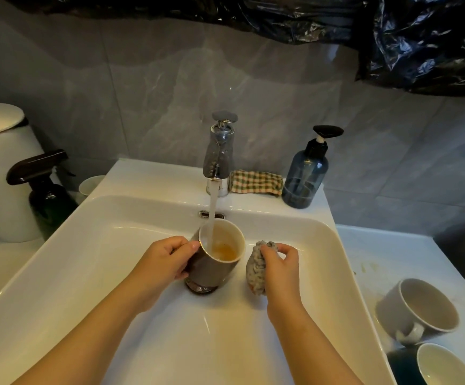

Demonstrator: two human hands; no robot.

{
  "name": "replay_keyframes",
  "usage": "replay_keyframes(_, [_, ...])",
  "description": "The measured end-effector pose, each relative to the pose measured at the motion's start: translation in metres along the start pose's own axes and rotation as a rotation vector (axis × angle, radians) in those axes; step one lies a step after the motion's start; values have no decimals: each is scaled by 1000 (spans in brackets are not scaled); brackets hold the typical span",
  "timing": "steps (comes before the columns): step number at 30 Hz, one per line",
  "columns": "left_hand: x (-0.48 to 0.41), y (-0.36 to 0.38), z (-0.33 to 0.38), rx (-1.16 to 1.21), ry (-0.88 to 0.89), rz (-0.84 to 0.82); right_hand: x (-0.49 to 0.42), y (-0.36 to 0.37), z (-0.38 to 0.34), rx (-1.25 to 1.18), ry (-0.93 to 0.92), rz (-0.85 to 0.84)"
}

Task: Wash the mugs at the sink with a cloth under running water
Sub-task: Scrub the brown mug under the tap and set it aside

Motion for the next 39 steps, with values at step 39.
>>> replay_keyframes(39, [21, 4, 45, -706, 663, 160, -3, -17, 0, -36, 6, 138])
Point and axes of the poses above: each hand's wrist, its own x-axis away from the middle knuckle, its own y-axis out of the palm, z = x × y, the point moved 9 cm from there along -x, towards the middle knuckle, and after that the axes turned 7 degrees about -z, right-handed, at the moved point
